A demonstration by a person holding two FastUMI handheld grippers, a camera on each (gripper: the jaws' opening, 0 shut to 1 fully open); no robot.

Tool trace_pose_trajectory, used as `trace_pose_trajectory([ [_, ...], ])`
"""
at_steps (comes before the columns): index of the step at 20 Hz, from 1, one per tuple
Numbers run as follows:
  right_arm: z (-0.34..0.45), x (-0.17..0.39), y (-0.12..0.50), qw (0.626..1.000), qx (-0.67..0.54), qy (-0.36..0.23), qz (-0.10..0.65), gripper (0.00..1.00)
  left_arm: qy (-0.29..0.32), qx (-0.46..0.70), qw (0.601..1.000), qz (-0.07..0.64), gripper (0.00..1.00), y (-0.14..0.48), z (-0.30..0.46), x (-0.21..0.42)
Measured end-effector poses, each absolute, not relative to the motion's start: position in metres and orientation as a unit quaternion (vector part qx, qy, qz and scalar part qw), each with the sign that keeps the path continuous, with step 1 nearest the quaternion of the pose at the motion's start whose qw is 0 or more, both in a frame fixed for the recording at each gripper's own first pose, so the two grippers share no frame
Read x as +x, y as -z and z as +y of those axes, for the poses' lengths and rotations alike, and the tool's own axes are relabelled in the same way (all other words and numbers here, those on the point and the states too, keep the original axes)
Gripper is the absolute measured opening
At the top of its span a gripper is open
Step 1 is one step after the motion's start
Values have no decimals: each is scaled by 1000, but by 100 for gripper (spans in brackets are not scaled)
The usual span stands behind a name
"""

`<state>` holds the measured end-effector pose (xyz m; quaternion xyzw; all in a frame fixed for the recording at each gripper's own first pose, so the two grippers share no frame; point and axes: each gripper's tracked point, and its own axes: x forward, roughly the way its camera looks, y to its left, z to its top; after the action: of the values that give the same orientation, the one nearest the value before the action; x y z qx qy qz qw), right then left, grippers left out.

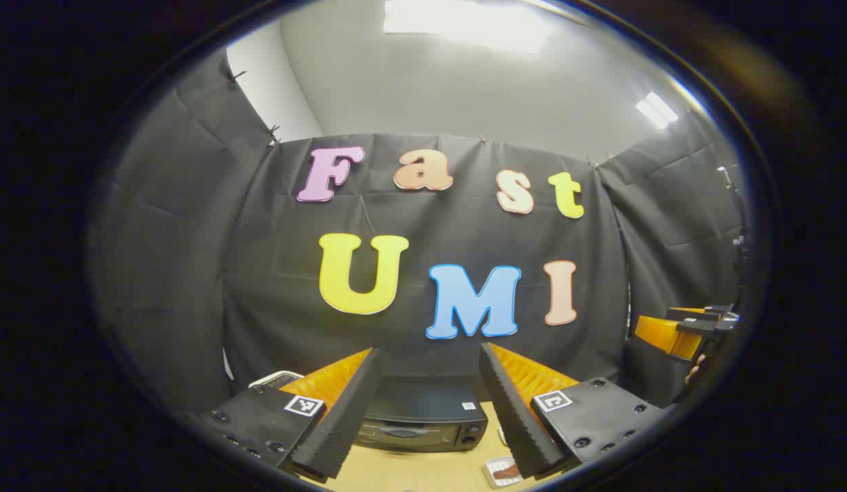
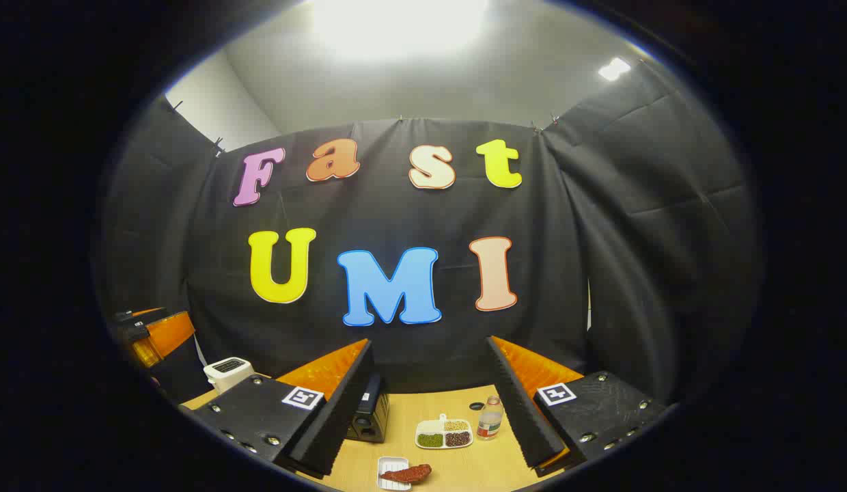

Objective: Open the electric oven with the left hand, put the food in, and close the electric oven.

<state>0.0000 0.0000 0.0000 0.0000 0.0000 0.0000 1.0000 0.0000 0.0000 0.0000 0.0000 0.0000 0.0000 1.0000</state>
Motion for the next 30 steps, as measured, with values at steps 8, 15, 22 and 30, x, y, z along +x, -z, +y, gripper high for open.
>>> trace_pose_trajectory([
  [8,-13,19,6,1000,6,-21,7,98,-5,17,1000,6,96,9,-30,8],
  [15,-16,30,14,999,30,-34,10,98,-20,30,999,12,100,15,-29,6],
  [22,2,34,16,1000,18,-13,3,98,2,10,1000,27,100,38,-12,33],
  [30,9,46,41,999,6,15,30,98,25,9,989,143,100,150,13,95],
])
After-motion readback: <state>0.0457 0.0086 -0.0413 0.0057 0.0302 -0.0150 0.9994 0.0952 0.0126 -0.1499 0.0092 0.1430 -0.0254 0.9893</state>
